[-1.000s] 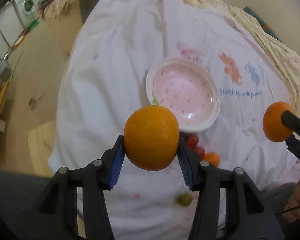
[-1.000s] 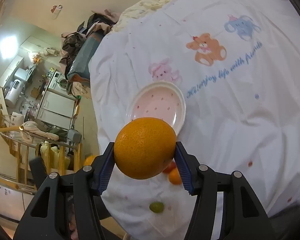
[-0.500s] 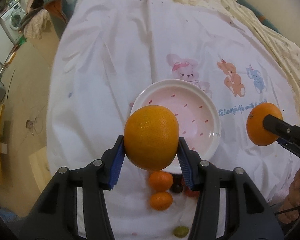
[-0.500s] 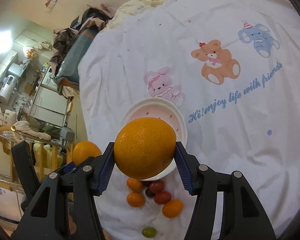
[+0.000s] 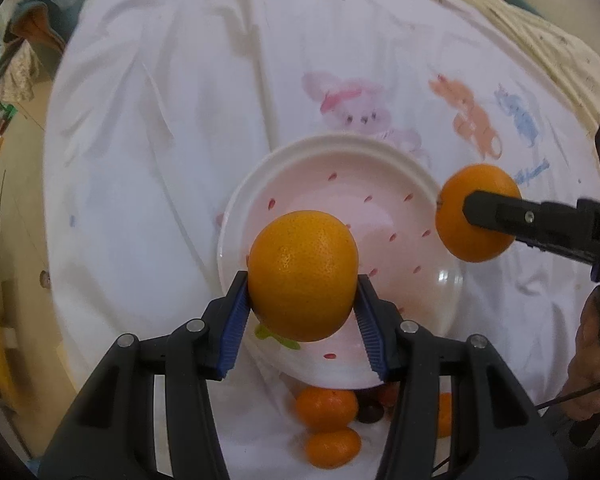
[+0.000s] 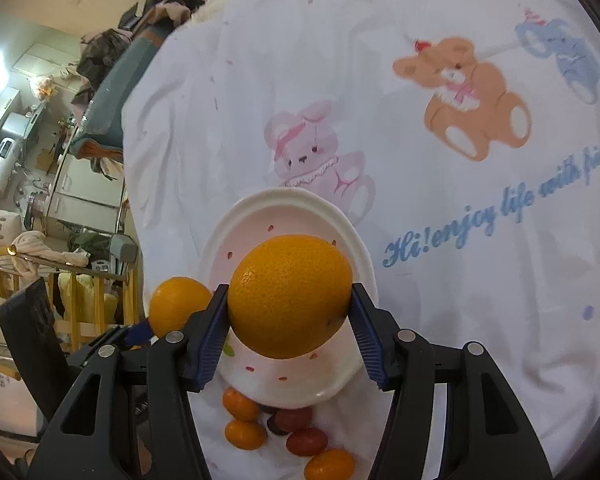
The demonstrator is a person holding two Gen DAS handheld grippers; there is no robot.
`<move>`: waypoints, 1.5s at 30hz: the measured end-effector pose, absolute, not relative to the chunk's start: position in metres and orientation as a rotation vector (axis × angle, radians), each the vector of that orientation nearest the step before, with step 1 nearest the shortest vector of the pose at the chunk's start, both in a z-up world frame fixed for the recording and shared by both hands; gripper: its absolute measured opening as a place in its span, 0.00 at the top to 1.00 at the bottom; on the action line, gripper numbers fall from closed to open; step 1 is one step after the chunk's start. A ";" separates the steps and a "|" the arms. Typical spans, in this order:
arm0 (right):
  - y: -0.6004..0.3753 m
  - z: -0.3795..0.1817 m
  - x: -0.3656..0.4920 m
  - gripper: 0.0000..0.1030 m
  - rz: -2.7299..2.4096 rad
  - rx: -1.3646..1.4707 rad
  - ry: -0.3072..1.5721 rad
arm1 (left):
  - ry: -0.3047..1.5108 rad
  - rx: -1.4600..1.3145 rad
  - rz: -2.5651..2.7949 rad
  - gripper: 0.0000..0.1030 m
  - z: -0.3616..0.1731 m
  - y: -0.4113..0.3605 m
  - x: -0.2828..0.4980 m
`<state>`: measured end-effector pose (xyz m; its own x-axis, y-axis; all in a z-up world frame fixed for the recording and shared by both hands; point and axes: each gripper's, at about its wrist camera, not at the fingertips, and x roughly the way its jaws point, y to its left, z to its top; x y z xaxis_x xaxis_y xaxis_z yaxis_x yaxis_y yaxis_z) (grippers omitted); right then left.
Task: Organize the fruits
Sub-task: 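Carry both held oranges over the pink plate with both tools, then lower the oranges into the plate and open both tools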
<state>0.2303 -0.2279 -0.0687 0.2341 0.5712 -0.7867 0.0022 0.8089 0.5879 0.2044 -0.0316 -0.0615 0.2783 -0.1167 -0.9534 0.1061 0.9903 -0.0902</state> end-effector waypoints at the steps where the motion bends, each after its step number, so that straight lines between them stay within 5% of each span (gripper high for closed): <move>1: -0.226 -0.073 0.233 0.41 0.417 0.537 1.297 | 1.289 -0.002 -0.152 0.54 -0.066 -0.032 0.206; 20: -0.199 -0.120 0.278 0.38 0.428 0.646 1.400 | 1.317 -0.092 -0.133 0.52 -0.093 -0.024 0.246; 27: -0.206 -0.118 0.280 0.24 0.431 0.739 1.366 | 1.328 -0.084 -0.126 0.40 -0.094 -0.029 0.248; 45: -0.209 -0.099 0.272 0.23 0.434 0.686 1.362 | 1.294 -0.099 -0.128 0.40 -0.076 -0.027 0.236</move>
